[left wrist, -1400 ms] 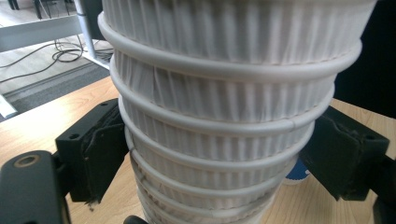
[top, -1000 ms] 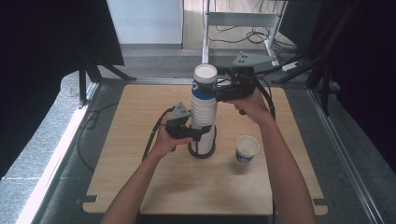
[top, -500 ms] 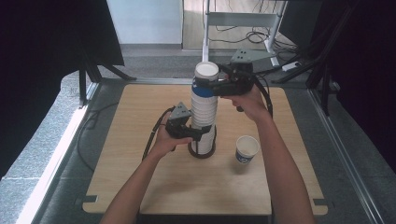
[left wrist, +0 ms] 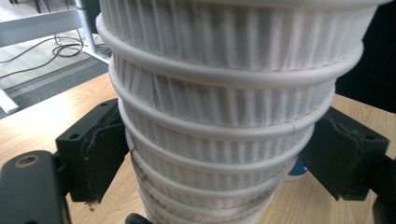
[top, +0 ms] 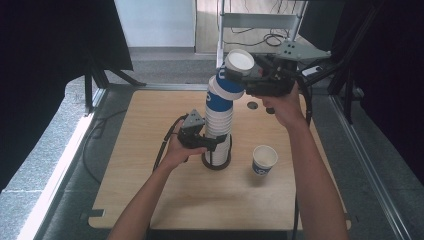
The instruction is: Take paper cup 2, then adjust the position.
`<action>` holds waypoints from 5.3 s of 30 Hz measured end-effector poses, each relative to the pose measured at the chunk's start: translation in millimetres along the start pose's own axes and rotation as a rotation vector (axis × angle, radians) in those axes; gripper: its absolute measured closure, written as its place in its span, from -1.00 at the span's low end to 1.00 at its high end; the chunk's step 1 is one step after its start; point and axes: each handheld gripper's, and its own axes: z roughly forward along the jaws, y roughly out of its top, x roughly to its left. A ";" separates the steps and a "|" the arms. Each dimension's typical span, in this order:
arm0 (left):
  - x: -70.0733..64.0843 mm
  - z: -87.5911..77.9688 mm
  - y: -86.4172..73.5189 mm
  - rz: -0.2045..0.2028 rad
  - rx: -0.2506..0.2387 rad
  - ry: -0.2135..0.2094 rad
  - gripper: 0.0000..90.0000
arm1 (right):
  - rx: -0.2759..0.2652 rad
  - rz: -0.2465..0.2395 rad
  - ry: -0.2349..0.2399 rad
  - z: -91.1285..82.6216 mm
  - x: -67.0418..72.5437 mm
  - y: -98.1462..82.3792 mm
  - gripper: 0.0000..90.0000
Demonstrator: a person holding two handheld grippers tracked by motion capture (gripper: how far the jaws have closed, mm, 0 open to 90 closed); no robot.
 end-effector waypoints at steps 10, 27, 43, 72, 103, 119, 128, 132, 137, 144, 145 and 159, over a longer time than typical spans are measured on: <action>-0.5 0.2 -0.1 0.001 0.000 -0.002 -0.71 | -0.017 -0.027 0.016 -24.3 10.1 1.8 -0.36; -2.6 0.8 0.7 0.003 0.003 0.008 -0.71 | -0.021 -0.020 0.097 -57.9 28.5 -36.3 -0.37; -7.1 -1.8 2.8 -0.021 0.002 0.020 -0.89 | 0.009 0.038 0.114 -65.3 33.4 -90.3 -0.37; -22.9 -55.2 -23.0 -0.027 -0.057 0.037 -0.68 | 0.063 0.083 0.123 -69.5 55.6 -165.8 -0.37; -68.4 -93.9 -72.7 -0.061 -0.083 -0.021 -0.67 | 0.123 0.108 0.067 -57.3 83.2 -223.7 -0.37; -84.0 -90.0 -77.0 -0.013 -0.052 -0.048 -0.61 | 0.178 0.119 0.033 -35.5 90.5 -249.9 -0.37; -86.5 -86.4 -76.9 -0.031 -0.046 -0.059 -0.66 | 0.142 0.122 0.024 -41.7 89.3 -245.4 -0.37; -87.3 -81.2 -79.9 -0.032 -0.025 -0.046 -0.68 | 0.139 0.127 0.026 -41.7 89.7 -244.9 -0.37; -91.4 -72.6 -83.2 -0.017 0.011 -0.048 -0.73 | 0.138 0.118 0.033 -39.1 94.1 -243.0 -0.37; -97.4 -63.2 -86.0 0.002 0.040 -0.045 -0.74 | 0.138 0.125 0.044 -33.8 98.0 -245.1 -0.37; -98.4 -61.8 -86.6 0.003 0.044 -0.045 -0.75 | 0.137 0.122 0.044 -33.0 99.2 -245.1 -0.37; -106.5 -45.8 -93.4 0.009 0.087 -0.022 -0.70 | 0.131 0.107 0.082 -22.0 116.1 -245.2 -0.37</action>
